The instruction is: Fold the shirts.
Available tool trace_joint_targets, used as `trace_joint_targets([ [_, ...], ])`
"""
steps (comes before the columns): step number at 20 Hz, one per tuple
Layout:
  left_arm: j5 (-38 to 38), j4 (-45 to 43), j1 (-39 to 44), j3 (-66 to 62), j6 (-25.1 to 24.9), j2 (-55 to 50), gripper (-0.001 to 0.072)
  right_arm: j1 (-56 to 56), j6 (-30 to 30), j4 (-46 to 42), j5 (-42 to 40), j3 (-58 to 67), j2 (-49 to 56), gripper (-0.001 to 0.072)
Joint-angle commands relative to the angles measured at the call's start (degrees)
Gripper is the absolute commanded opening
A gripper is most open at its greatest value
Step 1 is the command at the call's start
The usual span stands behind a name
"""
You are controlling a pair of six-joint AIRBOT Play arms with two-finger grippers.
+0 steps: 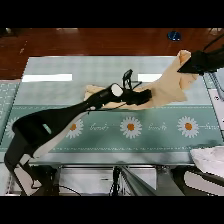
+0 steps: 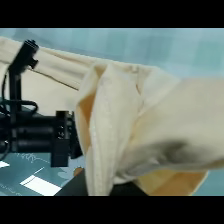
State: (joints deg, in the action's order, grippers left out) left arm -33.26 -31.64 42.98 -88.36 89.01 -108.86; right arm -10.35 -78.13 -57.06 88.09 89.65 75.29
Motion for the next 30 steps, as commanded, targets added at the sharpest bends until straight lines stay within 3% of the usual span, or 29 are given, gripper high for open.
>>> trace_joint_targets([
  [1, -16.7, -17.9, -8.8, -0.7, -6.2, 7.3, 0.0027, 1.7, -1.7, -3.1, 0.3, 0.0, -0.1, 0.0022],
  [5, -32.8, -41.7, -25.8, -0.6, -7.6, 27.0, 0.0029, 10.2, -5.9, -8.4, -3.5, -0.1, 1.6, 0.0022],
  [7, -37.5, -43.6, -35.9, -0.6, -10.6, 37.7, 0.0030, 15.4, -9.2, -8.4, -7.8, -0.1, 3.9, 0.0022],
  [12, -39.6, -43.5, -55.8, -0.6, -11.3, 56.8, 0.0029, 28.7, -16.5, -8.2, -19.8, -0.1, 11.9, 0.0022],
  [16, -42.7, -42.9, -58.2, 0.3, -13.8, 60.9, 0.0029, 37.5, -19.7, -4.2, -30.5, -0.1, 19.2, 0.0022],
  [23, -43.4, -37.8, -51.8, 15.5, -16.0, 61.0, 0.0030, 46.7, -21.3, 2.8, -47.4, -0.1, 29.8, 0.0031],
  [24, -43.3, -37.2, -50.9, 17.9, -16.2, 61.0, 0.0030, 47.2, -21.3, 4.0, -50.4, -0.1, 30.5, 0.0109],
  [26, -43.0, -35.8, -49.0, 22.3, -17.1, 61.0, 0.0030, 47.8, -21.2, 7.5, -56.8, -0.1, 30.8, 0.0392],
  [27, -42.3, -35.8, -48.1, 24.3, -17.4, 61.0, 0.0029, 47.8, -21.1, 9.5, -60.1, -0.1, 30.6, 0.0474],
  [30, -39.0, -35.7, -46.6, 29.6, -18.0, 60.8, 0.0030, 47.5, -15.5, 15.6, -64.7, -0.1, 27.5, 0.0494],
])
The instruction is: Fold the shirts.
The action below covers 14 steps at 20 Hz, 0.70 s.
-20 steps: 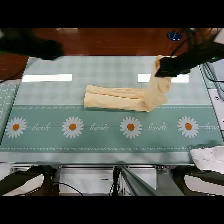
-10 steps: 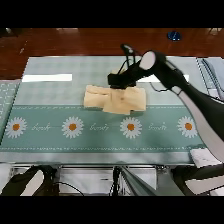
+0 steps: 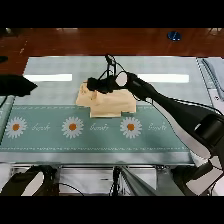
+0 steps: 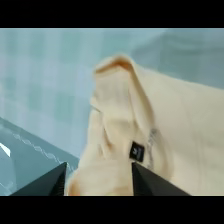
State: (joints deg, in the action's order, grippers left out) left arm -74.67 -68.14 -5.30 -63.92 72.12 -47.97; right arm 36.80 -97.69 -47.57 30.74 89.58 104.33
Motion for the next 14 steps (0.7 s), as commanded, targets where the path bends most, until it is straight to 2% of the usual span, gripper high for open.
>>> trace_joint_targets([
  [1, 3.8, 0.9, 1.7, 6.8, -1.2, -0.4, 0.0030, -0.3, 5.9, 6.0, -6.8, 0.0, -3.6, 0.0494],
  [4, 7.2, 0.9, 1.7, 9.5, -1.2, -2.6, 0.0031, -4.8, 7.5, 1.3, -0.1, 0.0, -11.7, 0.0492],
  [6, 7.7, 0.9, 1.7, 9.6, -1.3, -5.1, 0.0034, -10.4, 6.3, -8.2, 11.3, 0.0, -17.8, 0.0491],
  [7, 7.6, 0.9, 1.7, 9.6, -2.6, -6.1, 0.0041, -13.6, 3.2, -17.0, 20.2, 0.0, -20.6, 0.0491],
  [8, 7.6, 0.9, 1.7, 9.6, -3.8, -6.8, 0.0104, -16.6, -0.4, -28.5, 30.8, 0.0, -22.4, 0.0491],
  [9, 7.8, 0.6, 1.7, 9.6, -4.4, -7.2, 0.0212, -19.0, -2.1, -39.1, 41.2, -0.1, -23.1, 0.0490],
  [10, 8.1, -0.2, 1.7, 9.6, -4.4, -7.5, 0.0345, -21.0, -1.1, -47.0, 49.6, -1.0, -23.1, 0.0493],
  [11, 8.5, -1.2, 1.7, 9.6, -4.4, -7.7, 0.0470, -23.7, 1.3, -49.6, 53.7, -3.9, -23.1, 0.0528],
  [12, 8.7, -2.2, 1.7, 9.6, -4.4, -7.9, 0.0532, -26.6, 3.0, -45.7, 54.3, -7.8, -23.1, 0.0554],
  [13, 8.7, -2.9, 1.7, 9.6, -4.4, -8.0, 0.0542, -29.2, 3.3, -39.2, 52.0, -12.1, -23.1, 0.0599],
  [14, 8.6, -3.0, 1.5, 9.6, -4.4, -8.2, 0.0542, -31.3, 4.1, -31.2, 46.5, -17.0, -23.1, 0.0601],
])
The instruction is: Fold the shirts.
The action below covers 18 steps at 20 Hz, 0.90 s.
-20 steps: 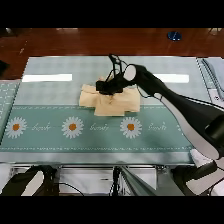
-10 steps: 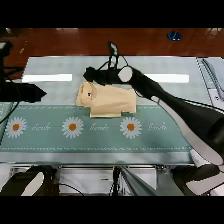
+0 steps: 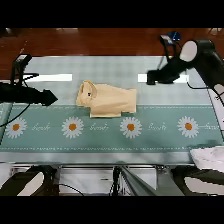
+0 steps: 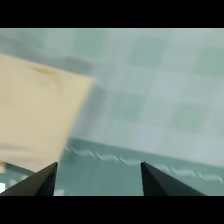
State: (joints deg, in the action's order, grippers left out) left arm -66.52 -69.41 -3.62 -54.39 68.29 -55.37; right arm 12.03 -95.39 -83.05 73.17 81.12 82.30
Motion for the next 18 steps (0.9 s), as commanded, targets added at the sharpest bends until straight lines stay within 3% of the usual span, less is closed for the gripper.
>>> trace_joint_targets([
  [1, 0.5, -1.7, -0.3, 0.1, -0.6, -0.8, 0.0542, -8.0, 2.6, 10.8, -2.1, -12.7, -1.0, 0.0603],
  [3, 0.5, -1.7, -0.5, 0.1, -0.5, -0.7, 0.0542, -9.2, 4.6, 20.9, -14.3, -19.0, -1.0, 0.0603],
  [5, 0.5, -1.7, -0.7, 0.1, -0.4, -0.8, 0.0542, -9.2, 6.3, 25.8, -20.6, -21.6, 0.4, 0.0603],
  [10, 0.5, -1.7, -0.7, 0.1, 1.0, -0.8, 0.0542, -8.9, 19.7, 45.7, -21.4, -21.7, 9.3, 0.0601],
  [15, 0.4, -1.7, -0.7, 0.1, 3.0, -0.8, 0.0541, -5.4, 20.0, 48.8, -21.7, -21.7, 14.4, 0.0587],
  [16, 0.3, -1.7, -0.7, 0.1, 2.9, -0.8, 0.0541, -4.3, 20.1, 49.6, -21.7, -21.7, 15.1, 0.0570],
  [18, 0.2, -1.7, -0.7, 0.1, 2.9, -0.8, 0.0541, -2.3, 20.1, 50.6, -21.9, -21.7, 15.8, 0.0428],
])
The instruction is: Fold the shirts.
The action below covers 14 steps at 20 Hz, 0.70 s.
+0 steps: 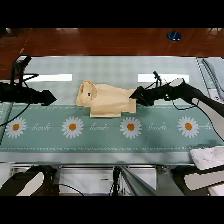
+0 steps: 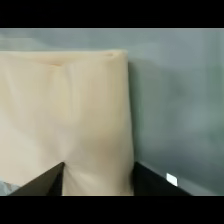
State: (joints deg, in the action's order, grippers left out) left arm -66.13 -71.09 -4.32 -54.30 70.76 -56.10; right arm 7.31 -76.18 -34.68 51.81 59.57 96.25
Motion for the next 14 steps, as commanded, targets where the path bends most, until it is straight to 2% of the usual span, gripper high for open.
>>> trace_joint_targets([
  [1, -0.2, 0.0, 0.0, 0.0, 0.5, 0.0, 0.0542, 2.7, 1.0, 3.0, -0.6, -0.1, 1.9, 0.0321],
  [2, -0.5, 0.0, 0.0, 0.0, 0.5, 0.0, 0.0542, 2.5, 1.8, 4.9, 0.7, 0.3, 1.9, 0.0118],
  [3, -0.5, 0.0, 0.0, 0.0, 0.4, 0.0, 0.0542, 1.5, 2.7, 6.8, 3.7, 1.4, 1.8, 0.0023],
  [5, -0.5, -0.1, 0.0, 0.0, 0.4, 0.0, 0.0542, -0.6, 5.4, 8.9, 10.4, 4.5, -0.8, 0.0022],
  [7, -0.4, -0.1, -0.1, 0.0, 0.4, 0.0, 0.0541, -3.1, 4.7, 8.3, 13.8, 7.2, -7.0, 0.0022],
  [9, -0.3, -0.1, -0.1, 0.0, 0.4, 0.0, 0.0541, -7.2, -0.7, 5.7, 14.9, 9.3, -15.7, 0.0022],
  [11, -0.3, -0.1, -0.1, 0.0, 0.4, 0.0, 0.0541, -13.2, -10.1, -1.6, 17.0, 10.8, -25.0, 0.0022],
  [14, -0.3, 0.0, -0.1, 0.0, 0.4, 0.0, 0.0540, -24.1, -21.9, -11.4, 25.5, 11.4, -36.7, 0.0022],
])
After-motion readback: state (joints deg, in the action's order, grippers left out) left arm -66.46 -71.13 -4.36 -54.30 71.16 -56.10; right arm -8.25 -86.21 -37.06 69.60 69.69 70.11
